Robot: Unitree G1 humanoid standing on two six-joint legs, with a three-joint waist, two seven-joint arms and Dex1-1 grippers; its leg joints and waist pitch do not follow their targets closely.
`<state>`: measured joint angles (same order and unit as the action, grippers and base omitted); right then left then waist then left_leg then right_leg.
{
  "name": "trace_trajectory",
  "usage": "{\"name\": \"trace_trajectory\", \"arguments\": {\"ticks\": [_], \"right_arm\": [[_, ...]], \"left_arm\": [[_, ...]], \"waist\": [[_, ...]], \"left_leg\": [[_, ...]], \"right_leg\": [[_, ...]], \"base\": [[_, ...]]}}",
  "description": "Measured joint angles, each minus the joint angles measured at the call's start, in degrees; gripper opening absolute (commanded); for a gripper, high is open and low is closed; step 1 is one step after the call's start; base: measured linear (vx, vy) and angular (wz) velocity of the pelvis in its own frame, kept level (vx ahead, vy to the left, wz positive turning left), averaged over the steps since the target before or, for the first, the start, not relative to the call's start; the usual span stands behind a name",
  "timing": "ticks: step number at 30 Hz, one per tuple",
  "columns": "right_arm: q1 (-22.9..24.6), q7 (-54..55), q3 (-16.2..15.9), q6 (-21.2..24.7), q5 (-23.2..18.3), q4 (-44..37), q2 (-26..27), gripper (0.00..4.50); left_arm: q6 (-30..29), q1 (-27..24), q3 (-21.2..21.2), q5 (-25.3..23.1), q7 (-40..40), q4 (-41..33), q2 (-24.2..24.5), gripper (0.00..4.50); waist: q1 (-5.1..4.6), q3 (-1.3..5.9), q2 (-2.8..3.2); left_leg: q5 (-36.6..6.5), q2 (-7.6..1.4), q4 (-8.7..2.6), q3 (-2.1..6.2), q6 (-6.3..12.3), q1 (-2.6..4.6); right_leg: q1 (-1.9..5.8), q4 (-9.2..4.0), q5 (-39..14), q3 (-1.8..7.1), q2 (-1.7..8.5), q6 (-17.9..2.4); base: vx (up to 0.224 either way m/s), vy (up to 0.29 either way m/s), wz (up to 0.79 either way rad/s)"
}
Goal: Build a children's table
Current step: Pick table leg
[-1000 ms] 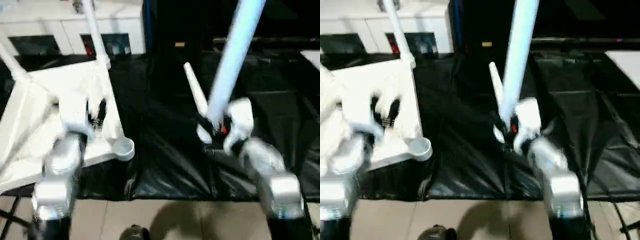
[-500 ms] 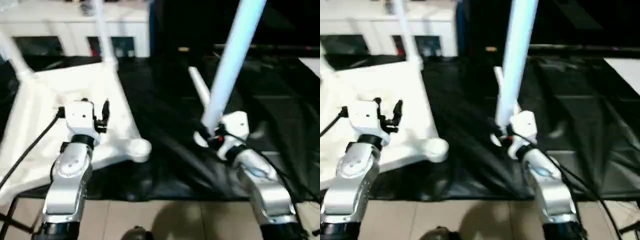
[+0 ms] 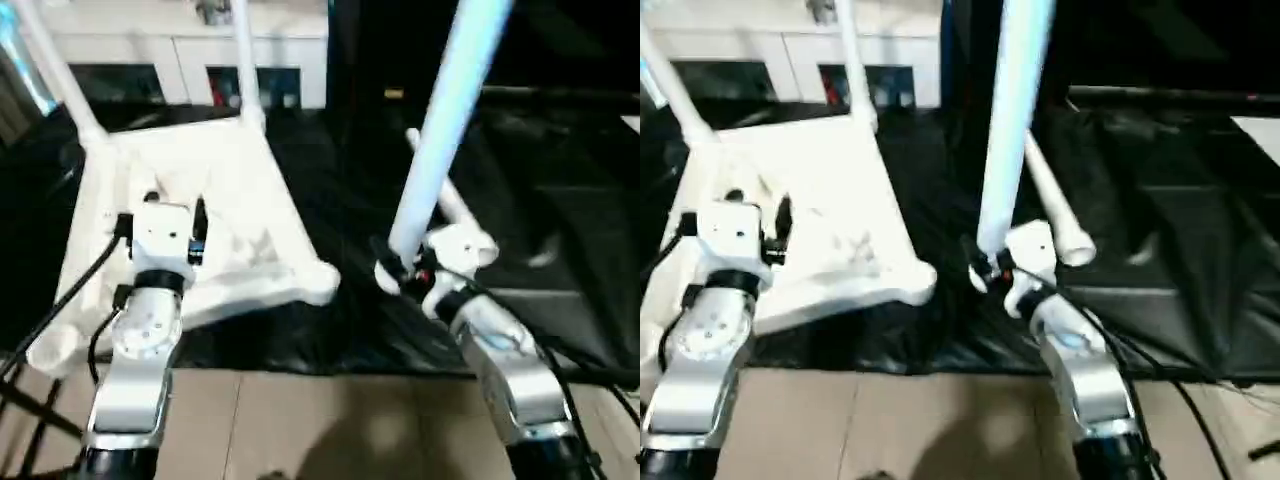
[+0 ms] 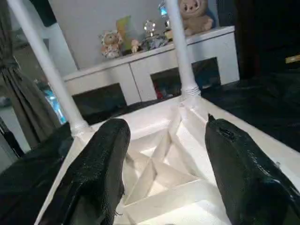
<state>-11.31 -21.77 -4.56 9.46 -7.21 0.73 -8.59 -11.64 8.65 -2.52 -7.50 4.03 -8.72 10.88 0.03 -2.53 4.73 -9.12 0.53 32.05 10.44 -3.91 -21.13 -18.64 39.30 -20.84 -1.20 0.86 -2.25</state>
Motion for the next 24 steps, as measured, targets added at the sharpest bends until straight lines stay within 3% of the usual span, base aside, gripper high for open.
{"name": "trace_trajectory", "arguments": {"ticks": [1,2,3,4,5,6,7,8,9,11,12,15,18,20,21,22,23,24], "right_arm": [[0.0,-0.1,0.0,0.1,-0.2,0.0,-0.1,1.89],[0.3,-0.6,0.0,0.3,-0.6,0.0,-0.3,1.89],[0.9,-1.0,0.1,0.6,-1.0,0.1,-0.7,1.89],[1.4,-1.4,0.5,1.1,-1.5,0.1,-1.1,1.89],[1.6,-1.8,0.8,1.2,-1.8,0.1,-1.2,1.89],[1.5,-2.3,1.2,1.0,-2.1,-0.3,-1.3,1.89],[1.4,-2.4,1.4,0.8,-2.0,-0.5,-1.6,1.89],[1.4,-2.6,1.1,0.5,-1.7,-0.4,-1.9,1.89],[1.3,-2.7,0.6,0.3,-1.4,-0.4,-2.0,1.89],[1.2,-3.5,-0.6,0.3,-1.0,0.2,-2.2,1.89],[1.1,-4.0,-1.5,0.3,-1.0,0.3,-2.0,1.89],[0.3,-4.8,-2.5,0.3,-1.0,0.5,-1.7,1.89],[-0.8,-5.0,-2.8,0.0,-0.4,0.9,-1.6,1.89],[-1.4,-4.9,-2.8,-0.2,-0.2,1.7,-1.1,1.89],[-1.8,-4.4,-2.7,-0.1,-0.2,2.2,-0.5,1.89],[-1.8,-3.8,-2.7,-0.1,-0.2,2.2,-0.3,1.89],[-1.8,-3.1,-2.4,-0.1,-0.2,2.3,-0.4,1.89],[-1.8,-1.8,-1.5,0.0,-0.1,2.8,-0.5,1.89]], "left_arm": [[-0.3,0.1,0.0,0.2,0.0,0.0,-0.2,2.94],[-0.5,0.1,0.0,0.3,0.0,0.1,-0.4,2.94],[-0.5,0.0,0.3,0.4,-0.1,0.3,-1.0,2.94],[-0.5,0.1,0.7,0.6,-0.2,0.4,-1.3,2.94],[-0.5,0.0,0.8,0.6,-0.3,0.4,-1.2,2.94],[0.0,0.3,0.8,0.6,-0.5,0.4,-1.1,2.94],[0.3,0.6,0.8,0.6,-0.5,0.4,-1.1,2.94],[0.5,0.7,0.8,0.6,-0.5,0.4,-1.1,2.94],[0.5,0.8,0.7,0.6,-0.5,0.4,-1.1,2.94],[0.3,0.5,0.7,0.8,-0.6,0.8,-1.2,2.94],[0.2,0.4,0.6,1.0,-0.7,0.9,-1.3,2.94],[0.2,0.6,0.5,1.1,-0.7,0.9,-1.4,2.94],[0.8,0.3,-0.6,2.9,-1.6,0.9,-1.4,2.94],[0.6,0.2,-1.5,3.4,-2.0,0.9,-1.3,2.94],[0.6,0.0,-2.2,3.8,-2.1,0.9,-1.3,2.94],[0.6,0.0,-2.3,3.9,-2.1,1.0,-1.3,2.94],[0.6,0.0,-2.2,4.0,-2.1,1.0,-1.3,2.94],[0.6,0.1,-1.8,4.1,-2.3,1.0,-1.5,2.94]], "waist": [[0.57,0.11,-0.86],[1.23,-0.04,-1.14],[1.92,-0.22,-1.33],[3.32,-0.28,-1.56],[3.79,-0.35,-2.1],[4.44,-0.07,-2.46],[4.83,-0.02,-2.5],[5.19,0.11,-2.22],[5.38,0.42,-1.24],[5.77,0.31,-1.35],[5.68,0.28,-1.23],[5.83,0.25,-1.13],[6.66,0.09,-1.05],[6.73,-0.05,-0.88],[6.86,-0.3,-1.16],[7.3,-0.51,-1.49],[8.18,-0.69,-1.75],[9.63,-0.72,-1.79]], "left_leg": [[0.7,0.09,-1.12,-0.52,-0.65,0.12],[0.7,-0.39,-1.33,-1.04,-0.65,-0.12],[-0.5,-1.78,0.47,-3.01,1.17,-0.58],[-2.0,-3.74,5.52,-8.22,2.96,-1.22],[-2.0,-4.17,7.41,-10.51,3.05,-1.08],[-2.0,-4.2,6.8,-12.67,3.05,-0.7],[-2.1,-4.22,5.39,-13.43,3.22,-0.36],[-2.1,-4.56,3.6,-13.8,3.41,0.03],[-2.9,-5.56,2.35,-13.87,2.74,0.09],[-2.5,-6.85,2.58,-14.33,2.11,-0.32],[-2.3,-6.82,2.74,-13.65,2.26,-1.14],[-2.0,-6.82,2.88,-12.61,2.58,-2.31],[-1.7,-6.96,2.94,-11.98,2.13,-3.03],[-1.1,-6.66,2.92,-11.18,1.3,-3.06],[-1.1,-7.21,2.9,-12.28,1.28,-2.71],[-1.2,-7.42,2.79,-13.46,1.29,-2.41],[-1.3,-7.69,2.57,-14.69,1.41,-1.99],[-1.9,-8.29,3.45,-15.28,2.47,-1.87]], "right_leg": [[0.85,-2.39,1.8,1.2,0.85,0.1],[0.64,-2.39,4.4,1.32,0.8,1.7],[0.55,-2.35,4.5,0.56,0.16,1.4],[0.43,-2.09,4.5,0.46,-0.2,0.9],[0.31,-2.15,4.7,0.54,-0.13,0.7],[-0.68,-2.15,5.0,0.4,-0.13,0.9],[-1.49,-2.17,5.4,0.39,-0.56,0.8],[-2.1,-2.21,6.1,0.19,-1.2,0.6],[-2.63,-2.22,6.5,-0.68,-1.91,-0.2],[-2.83,-2.51,6.9,-1.68,-2.17,-0.7],[-2.69,-2.56,7.0,-3.44,-1.37,-1.1],[-2.18,-3.07,6.8,-7.44,0.41,-2.2],[-1.12,-3.23,6.5,-10.25,1.65,-2.0],[-0.69,-2.96,6.2,-10.68,1.79,-1.8],[-1.08,-2.75,6.2,-9.37,1.46,-1.7],[-1.0,-2.42,5.9,-8.51,1.64,-1.3],[-0.89,-2.2,5.7,-7.96,2.08,-1.0],[-0.94,-2.2,5.9,-7.66,2.55,-0.7]], "base": [[-0.114,-0.256,-0.03],[-0.136,-0.315,0.01],[-0.136,-0.315,0.01],[-0.126,-0.299,-0.03],[-0.083,-0.246,-0.12],[-0.083,-0.246,-0.12],[-0.075,-0.2,-0.03],[-0.078,-0.152,0.05],[-0.078,-0.152,0.05],[-0.063,-0.086,0.17],[-0.057,-0.065,0.2],[-0.044,-0.014,0.55],[-0.033,-0.016,0.58],[-0.025,-0.005,0.55],[-0.027,-0.003,0.56],[-0.013,0.012,0.34],[0.0,0.0,0.0],[0.0,0.0,0.0]]}}
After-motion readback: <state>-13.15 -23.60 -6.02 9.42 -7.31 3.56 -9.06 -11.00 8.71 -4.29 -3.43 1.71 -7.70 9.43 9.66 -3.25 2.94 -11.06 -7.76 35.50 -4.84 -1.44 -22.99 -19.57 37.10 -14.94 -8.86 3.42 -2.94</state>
